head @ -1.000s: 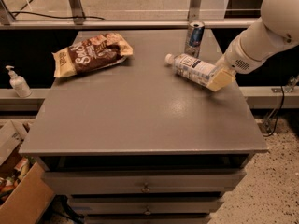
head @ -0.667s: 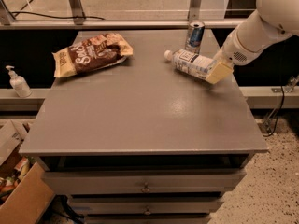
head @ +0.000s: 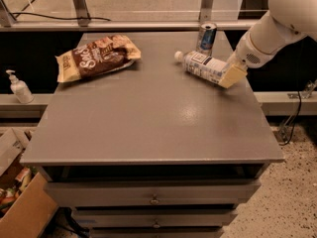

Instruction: Move blue plastic bottle near redbull can

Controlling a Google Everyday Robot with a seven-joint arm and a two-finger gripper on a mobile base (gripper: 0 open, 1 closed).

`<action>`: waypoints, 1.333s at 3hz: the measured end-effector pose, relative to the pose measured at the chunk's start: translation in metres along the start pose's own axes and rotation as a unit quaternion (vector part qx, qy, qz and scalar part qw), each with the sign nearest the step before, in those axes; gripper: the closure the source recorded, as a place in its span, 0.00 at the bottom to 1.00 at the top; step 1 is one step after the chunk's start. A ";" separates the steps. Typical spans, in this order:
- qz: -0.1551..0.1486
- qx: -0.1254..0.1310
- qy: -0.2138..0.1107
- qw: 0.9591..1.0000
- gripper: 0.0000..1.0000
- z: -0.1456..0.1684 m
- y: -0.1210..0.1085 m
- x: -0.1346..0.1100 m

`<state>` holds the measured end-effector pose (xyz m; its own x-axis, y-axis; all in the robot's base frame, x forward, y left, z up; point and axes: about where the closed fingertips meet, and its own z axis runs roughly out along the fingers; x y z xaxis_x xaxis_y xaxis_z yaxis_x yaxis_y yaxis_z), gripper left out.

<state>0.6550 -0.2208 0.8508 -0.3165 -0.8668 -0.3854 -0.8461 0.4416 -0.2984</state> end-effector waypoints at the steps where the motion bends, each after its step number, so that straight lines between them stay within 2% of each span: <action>1: 0.006 0.003 0.003 1.000 0.86 0.000 -0.008 0.002; 2: 0.008 0.008 0.004 1.000 0.62 -0.004 -0.016 0.002; 4: 0.008 0.005 0.006 1.000 0.15 -0.004 -0.017 0.001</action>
Offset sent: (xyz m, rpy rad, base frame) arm 0.0175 -0.0176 0.0190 -0.0069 -0.0236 -0.0374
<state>0.6674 -0.2304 0.8592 -0.3351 -0.8623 -0.3796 -0.8364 0.4578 -0.3014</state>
